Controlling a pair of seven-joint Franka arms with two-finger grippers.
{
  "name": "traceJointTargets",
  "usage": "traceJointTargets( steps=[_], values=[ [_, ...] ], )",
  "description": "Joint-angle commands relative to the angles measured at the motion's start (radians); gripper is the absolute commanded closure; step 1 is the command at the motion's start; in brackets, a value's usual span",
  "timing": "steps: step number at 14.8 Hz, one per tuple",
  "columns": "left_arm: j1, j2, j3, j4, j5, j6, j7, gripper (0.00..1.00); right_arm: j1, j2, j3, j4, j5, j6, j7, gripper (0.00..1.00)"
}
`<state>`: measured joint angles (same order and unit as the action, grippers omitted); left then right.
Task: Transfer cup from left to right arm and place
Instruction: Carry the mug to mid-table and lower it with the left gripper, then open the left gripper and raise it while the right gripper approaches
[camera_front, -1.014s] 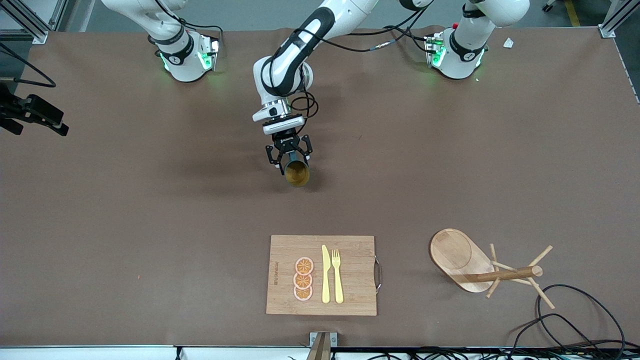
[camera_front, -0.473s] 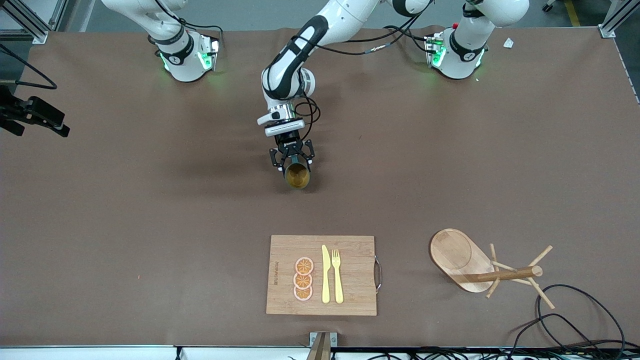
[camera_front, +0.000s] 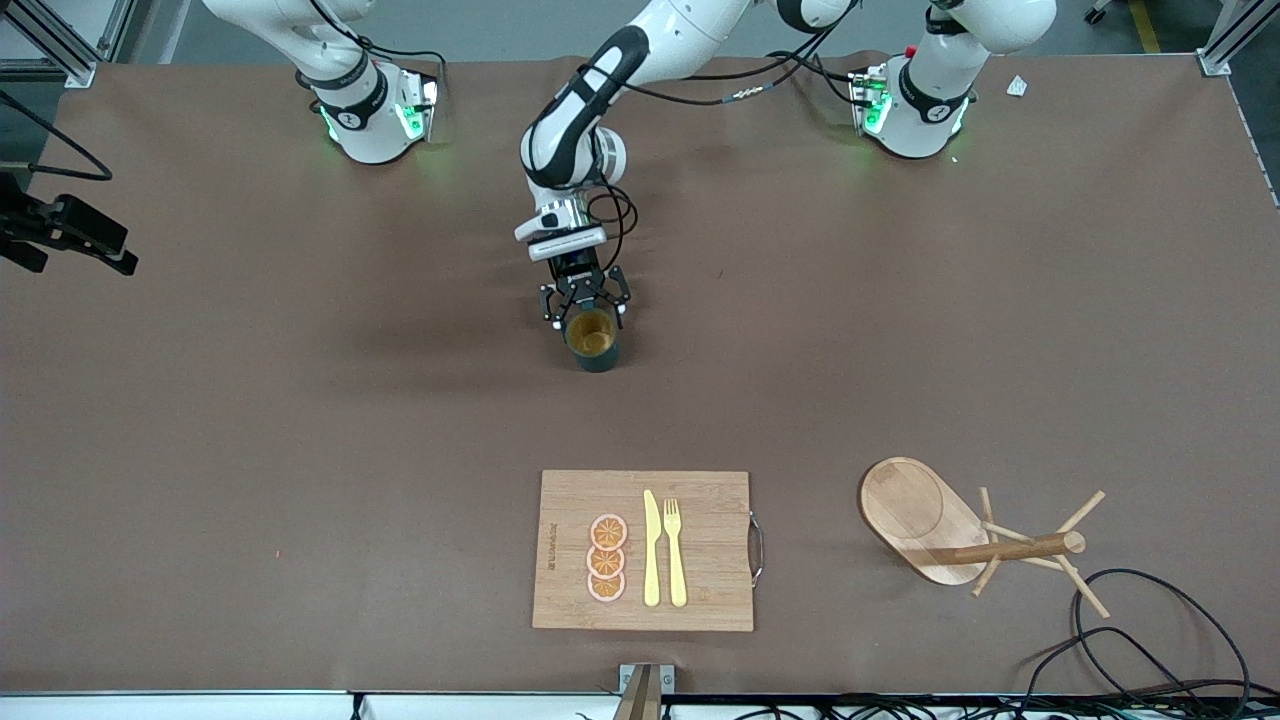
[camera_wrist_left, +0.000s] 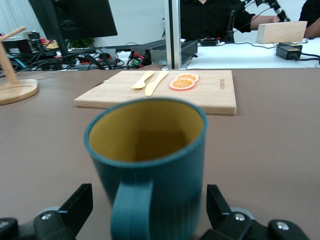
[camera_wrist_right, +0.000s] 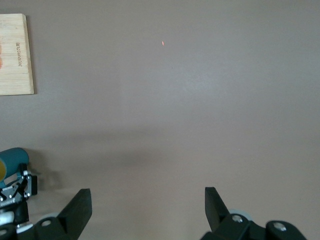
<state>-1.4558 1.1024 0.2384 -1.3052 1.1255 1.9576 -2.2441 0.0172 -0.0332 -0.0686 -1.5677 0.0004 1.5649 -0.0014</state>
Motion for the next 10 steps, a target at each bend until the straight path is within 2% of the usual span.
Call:
traceJointTargets(
  steps=[1,5,10],
  values=[
    [-0.015,-0.054,-0.062,0.009,-0.091,-0.091,-0.002,0.0,-0.014,-0.005,0.007,-0.006,0.012,0.001,0.007,0.0],
    [-0.018,-0.147,-0.126,0.009,-0.222,-0.192,0.004,0.0,-0.022,0.004,0.007,-0.008,0.012,-0.003,0.004,0.0],
    [-0.006,-0.306,-0.123,0.011,-0.346,-0.215,0.009,0.0,0.01,0.026,0.012,-0.021,0.016,0.003,0.014,0.0]
  ],
)
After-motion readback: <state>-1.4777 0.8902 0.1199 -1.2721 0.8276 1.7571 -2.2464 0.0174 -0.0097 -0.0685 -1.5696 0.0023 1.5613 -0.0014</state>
